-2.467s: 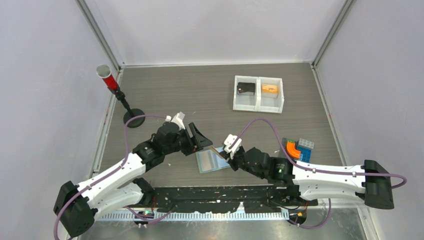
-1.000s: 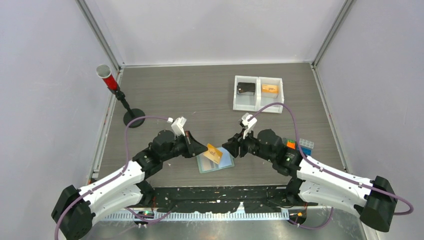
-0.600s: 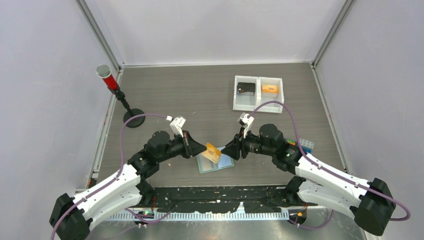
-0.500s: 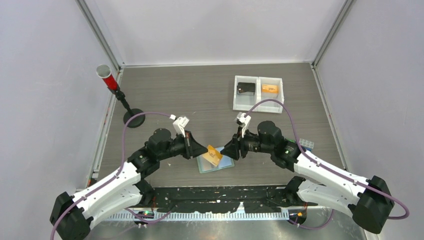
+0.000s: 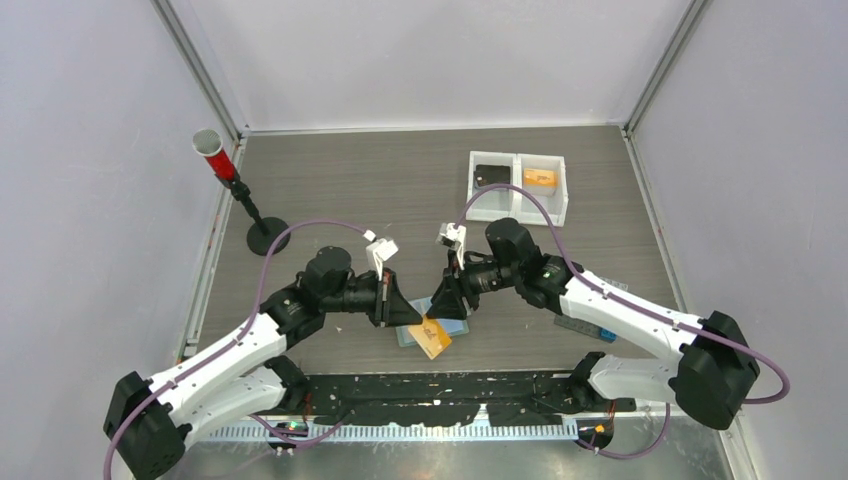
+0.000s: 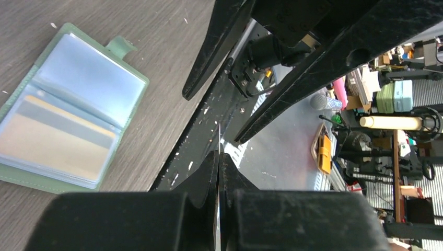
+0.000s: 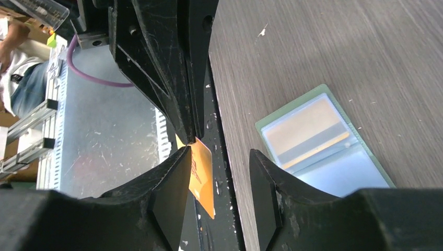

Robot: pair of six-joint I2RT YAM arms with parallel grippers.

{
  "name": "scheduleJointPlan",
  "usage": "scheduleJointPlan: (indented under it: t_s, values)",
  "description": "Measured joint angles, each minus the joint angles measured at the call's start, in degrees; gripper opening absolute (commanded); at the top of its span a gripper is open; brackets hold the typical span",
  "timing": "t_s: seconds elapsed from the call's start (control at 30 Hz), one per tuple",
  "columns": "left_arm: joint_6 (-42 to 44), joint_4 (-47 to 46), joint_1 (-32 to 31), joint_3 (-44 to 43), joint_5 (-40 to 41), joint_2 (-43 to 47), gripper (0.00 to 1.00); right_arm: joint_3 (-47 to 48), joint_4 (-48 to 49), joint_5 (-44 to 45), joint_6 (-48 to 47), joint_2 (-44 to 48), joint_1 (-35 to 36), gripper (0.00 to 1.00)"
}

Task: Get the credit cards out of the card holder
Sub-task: Place the credit card in the storage box.

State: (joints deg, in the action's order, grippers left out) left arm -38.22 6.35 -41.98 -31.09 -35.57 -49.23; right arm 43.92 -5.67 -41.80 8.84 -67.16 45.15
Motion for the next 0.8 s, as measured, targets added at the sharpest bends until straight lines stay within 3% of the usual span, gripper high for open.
scheduleJointPlan:
  t_s: [0.17,0.27,0.33,0.53,0.67,0.8]
  values:
    - [-0.04,-0.13,0.00,0.00,-2.40,-0.15,0.00,0.00,-0.26,-2.47,-0.55,-0.50,0.00,0.45]
    - [-0.04,-0.15,0.00,0.00,-3.21,-0.15,0.00,-0.13,0.39,-4.07,-0.48,-0.74,0.00,0.23]
    - [-0.04,-0.15,0.00,0.00,-3.37,-0.15,0.00,-0.61,1.44,-5.27,0.24,-1.01,0.00,0.17]
    - [-0.02,0.07,0.00,0.00,-3.54,-0.24,0.00,-2.58,5.79,-8.87,2.71,-1.27,-0.28,0.06]
    - [0.31,1.05,0.00,0.00,-3.69,-0.22,0.00,-2.80,6.71,-10.40,3.37,-2.14,-0.37,0.05]
    - [1.38,2.03,0.00,-0.22,-3.50,-0.13,0.34,-4.15,8.98,-10.99,4.79,-1.92,-0.37,0.05]
